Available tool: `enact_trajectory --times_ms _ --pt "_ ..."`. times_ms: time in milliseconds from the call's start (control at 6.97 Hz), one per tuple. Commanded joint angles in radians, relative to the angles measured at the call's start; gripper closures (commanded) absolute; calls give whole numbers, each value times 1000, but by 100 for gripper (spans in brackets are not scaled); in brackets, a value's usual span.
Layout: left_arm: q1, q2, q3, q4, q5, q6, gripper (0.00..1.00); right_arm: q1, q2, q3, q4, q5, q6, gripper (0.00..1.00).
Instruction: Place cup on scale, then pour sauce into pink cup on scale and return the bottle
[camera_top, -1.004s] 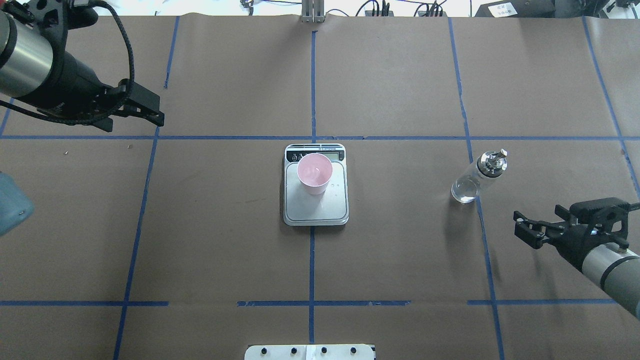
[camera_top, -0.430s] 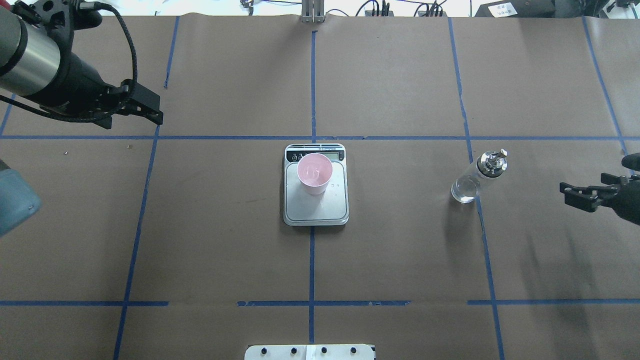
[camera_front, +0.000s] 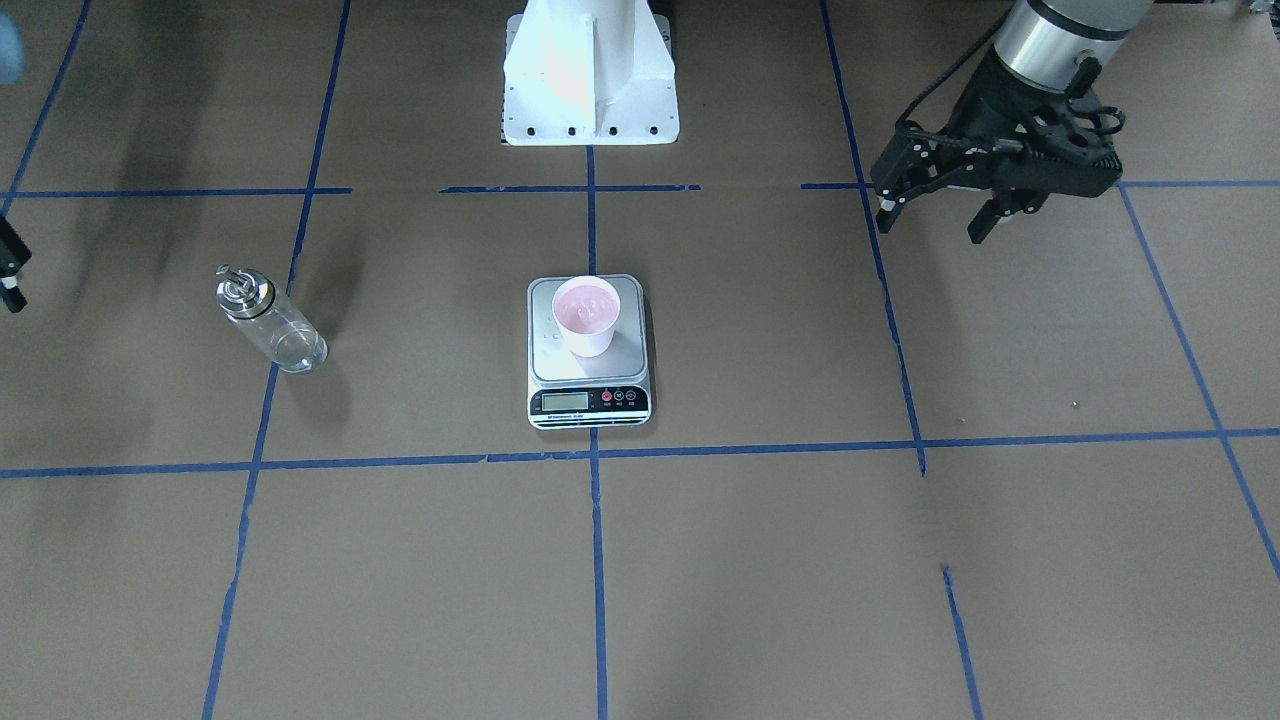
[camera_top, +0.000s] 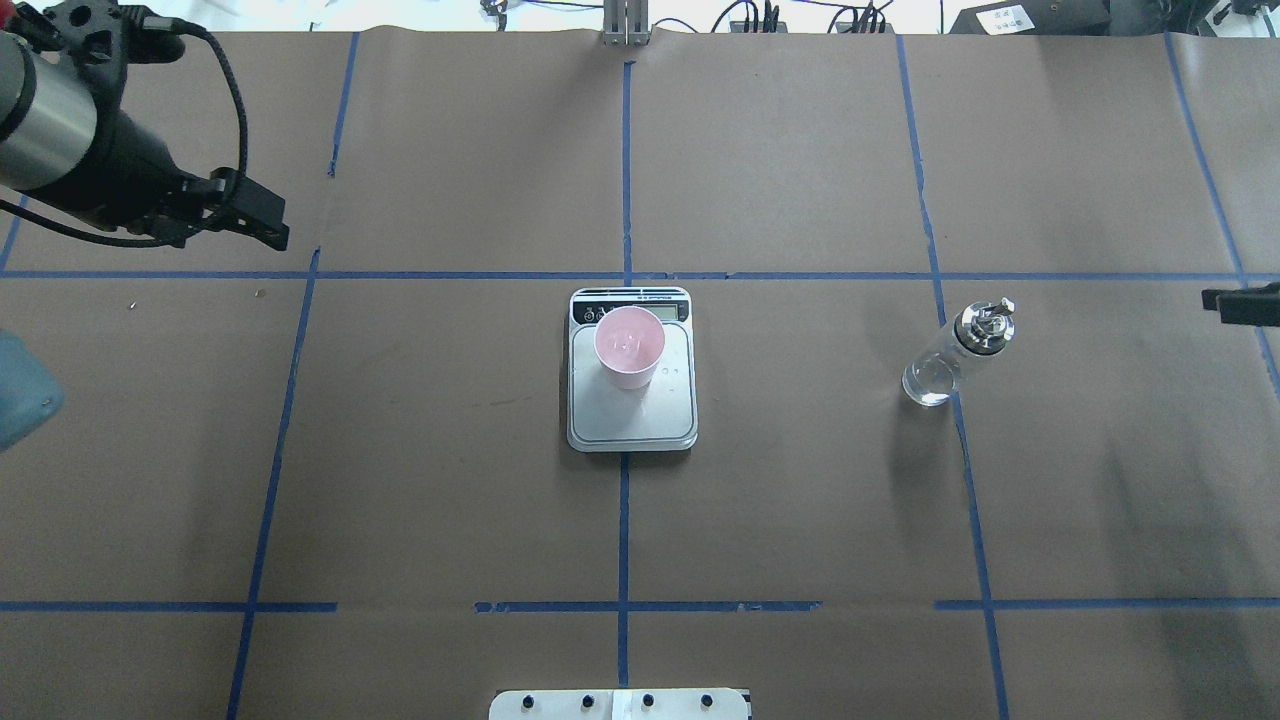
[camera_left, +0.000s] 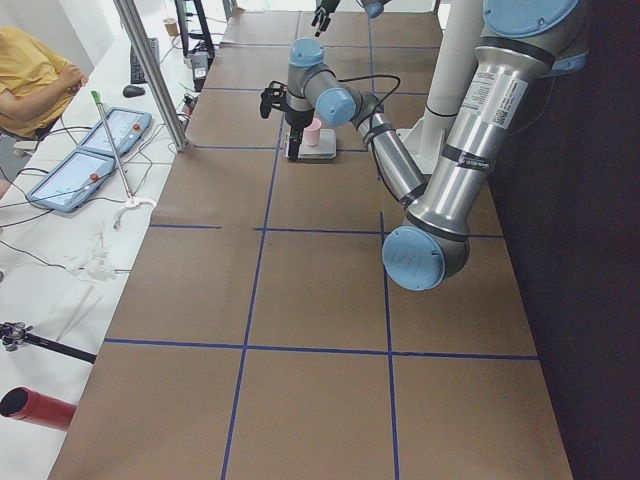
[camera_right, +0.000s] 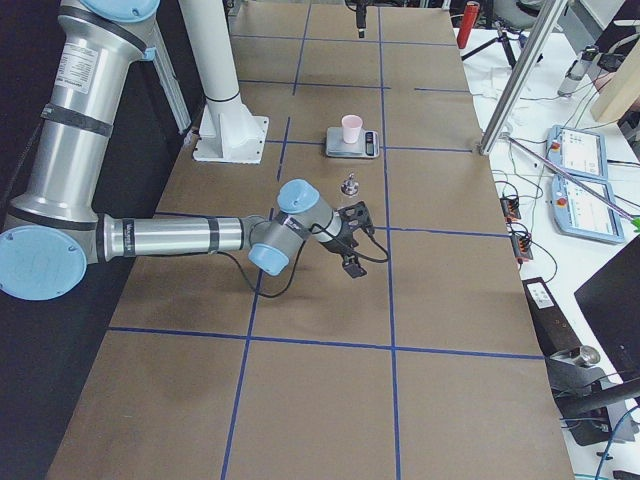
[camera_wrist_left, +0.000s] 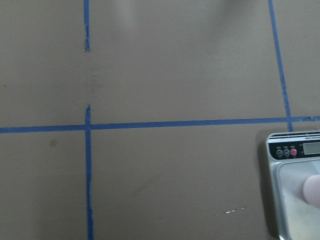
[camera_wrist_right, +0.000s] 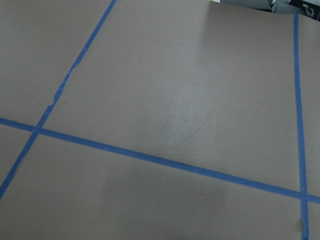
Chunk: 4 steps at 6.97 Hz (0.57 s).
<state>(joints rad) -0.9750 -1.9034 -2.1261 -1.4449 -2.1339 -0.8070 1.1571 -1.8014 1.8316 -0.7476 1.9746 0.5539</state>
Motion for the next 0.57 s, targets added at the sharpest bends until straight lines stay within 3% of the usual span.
enact_trajectory --times_ms 0,143,430 --pt "-133 96 30 -2 -4 278 0 203 217 -6 -457 153 -322 0" --pt "-218 118 75 0 -14 416 0 272 262 -6 -601 196 -429 0" --pt "-409 118 228 0 -94 669 0 309 240 -8 -744 246 -491 0"
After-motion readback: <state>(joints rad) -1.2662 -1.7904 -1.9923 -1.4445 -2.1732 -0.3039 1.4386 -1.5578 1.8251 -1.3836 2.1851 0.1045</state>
